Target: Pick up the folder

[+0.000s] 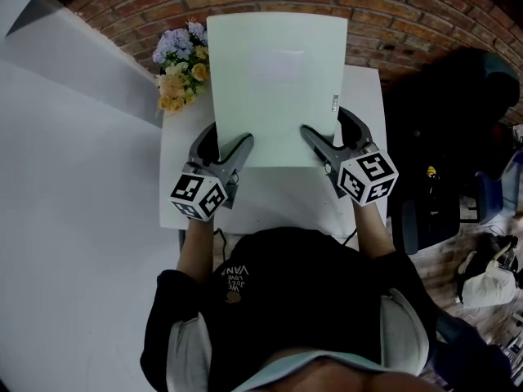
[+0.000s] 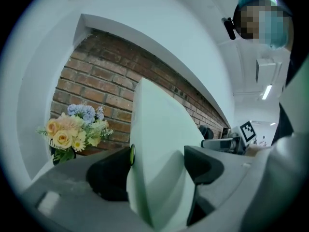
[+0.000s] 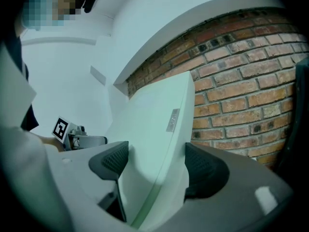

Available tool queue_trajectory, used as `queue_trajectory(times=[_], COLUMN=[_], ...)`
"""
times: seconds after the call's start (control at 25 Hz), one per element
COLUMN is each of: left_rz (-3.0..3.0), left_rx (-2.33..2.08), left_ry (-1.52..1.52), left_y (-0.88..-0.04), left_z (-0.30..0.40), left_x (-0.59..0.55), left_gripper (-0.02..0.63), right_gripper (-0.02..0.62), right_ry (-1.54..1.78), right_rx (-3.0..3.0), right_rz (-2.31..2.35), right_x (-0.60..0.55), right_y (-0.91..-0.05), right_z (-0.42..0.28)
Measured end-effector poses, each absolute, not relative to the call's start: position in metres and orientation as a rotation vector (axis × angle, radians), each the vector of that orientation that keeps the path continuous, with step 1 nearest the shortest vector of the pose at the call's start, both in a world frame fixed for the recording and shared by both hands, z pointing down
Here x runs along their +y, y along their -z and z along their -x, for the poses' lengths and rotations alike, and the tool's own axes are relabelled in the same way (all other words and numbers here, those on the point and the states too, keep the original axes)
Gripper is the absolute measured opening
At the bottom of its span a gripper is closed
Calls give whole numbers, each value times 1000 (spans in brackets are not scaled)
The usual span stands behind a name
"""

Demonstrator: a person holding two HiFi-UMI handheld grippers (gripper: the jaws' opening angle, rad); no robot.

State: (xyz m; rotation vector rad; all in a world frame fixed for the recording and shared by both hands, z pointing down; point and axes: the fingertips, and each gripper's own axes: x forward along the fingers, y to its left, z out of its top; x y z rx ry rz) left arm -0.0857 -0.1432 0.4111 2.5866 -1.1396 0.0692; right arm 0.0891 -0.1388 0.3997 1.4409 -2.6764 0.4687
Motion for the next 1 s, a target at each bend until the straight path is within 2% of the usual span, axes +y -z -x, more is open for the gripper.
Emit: queue_trajectory(times=[0.4, 1.0], left_rz=[-2662, -2683], left_rx=[-1088, -1065], left_ry=[-75, -147], left_y=[-398, -405], left_z=[81, 85], left_x=[-149, -139], left_gripper=[351, 348], right_gripper=[356, 354], right_ry=[-300, -239], right_rx=[-2645, -2603], right_rz=[-1541, -1589], right_x=[-135, -120], right_y=[-378, -382], right_z=[-91, -85])
